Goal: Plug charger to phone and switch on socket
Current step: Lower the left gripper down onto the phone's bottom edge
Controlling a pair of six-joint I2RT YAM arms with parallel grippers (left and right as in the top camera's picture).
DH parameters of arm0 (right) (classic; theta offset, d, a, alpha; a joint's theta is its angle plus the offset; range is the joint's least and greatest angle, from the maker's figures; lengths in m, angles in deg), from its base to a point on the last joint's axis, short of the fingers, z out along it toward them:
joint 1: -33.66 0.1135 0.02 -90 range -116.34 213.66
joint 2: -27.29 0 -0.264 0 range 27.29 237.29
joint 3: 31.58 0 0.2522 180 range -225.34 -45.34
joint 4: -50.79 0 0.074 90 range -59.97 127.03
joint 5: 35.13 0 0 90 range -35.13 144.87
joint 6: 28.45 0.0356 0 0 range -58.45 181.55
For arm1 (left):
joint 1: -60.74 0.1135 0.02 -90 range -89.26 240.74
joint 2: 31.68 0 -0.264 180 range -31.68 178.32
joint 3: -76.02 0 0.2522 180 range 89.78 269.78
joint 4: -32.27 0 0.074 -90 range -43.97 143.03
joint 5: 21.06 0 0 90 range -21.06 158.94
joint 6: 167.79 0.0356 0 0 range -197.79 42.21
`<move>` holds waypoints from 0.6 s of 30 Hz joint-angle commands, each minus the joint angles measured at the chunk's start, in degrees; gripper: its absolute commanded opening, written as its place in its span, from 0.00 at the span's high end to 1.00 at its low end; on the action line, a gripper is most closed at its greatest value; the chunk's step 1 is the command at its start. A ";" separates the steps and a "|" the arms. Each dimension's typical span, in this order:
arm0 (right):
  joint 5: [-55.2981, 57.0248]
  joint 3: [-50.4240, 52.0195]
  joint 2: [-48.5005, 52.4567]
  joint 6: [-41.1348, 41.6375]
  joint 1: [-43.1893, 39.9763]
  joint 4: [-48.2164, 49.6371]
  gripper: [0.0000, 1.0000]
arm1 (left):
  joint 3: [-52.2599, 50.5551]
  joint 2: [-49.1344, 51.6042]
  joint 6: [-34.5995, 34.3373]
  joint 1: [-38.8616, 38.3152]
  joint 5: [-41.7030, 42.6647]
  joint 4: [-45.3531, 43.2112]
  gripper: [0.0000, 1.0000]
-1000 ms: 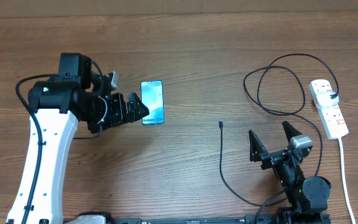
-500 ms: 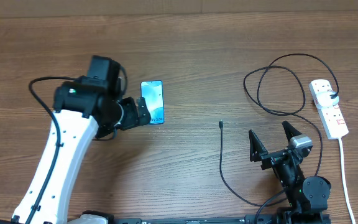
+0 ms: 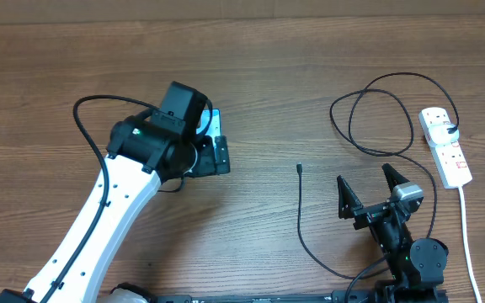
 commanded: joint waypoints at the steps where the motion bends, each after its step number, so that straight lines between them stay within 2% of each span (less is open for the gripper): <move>1: 0.33 0.55 -0.39 0.17 0.31 0.33 0.00 | -0.20 0.46 -0.92 -1.64 -1.11 -0.85 0.00; 11: 0.33 0.55 -0.39 0.17 0.31 0.33 0.00 | -0.20 1.22 -0.92 -2.58 -1.20 -1.66 0.00; 18: 0.33 0.55 -0.39 0.17 0.31 0.33 0.00 | -0.20 5.99 -0.92 -2.60 -1.16 -1.86 0.00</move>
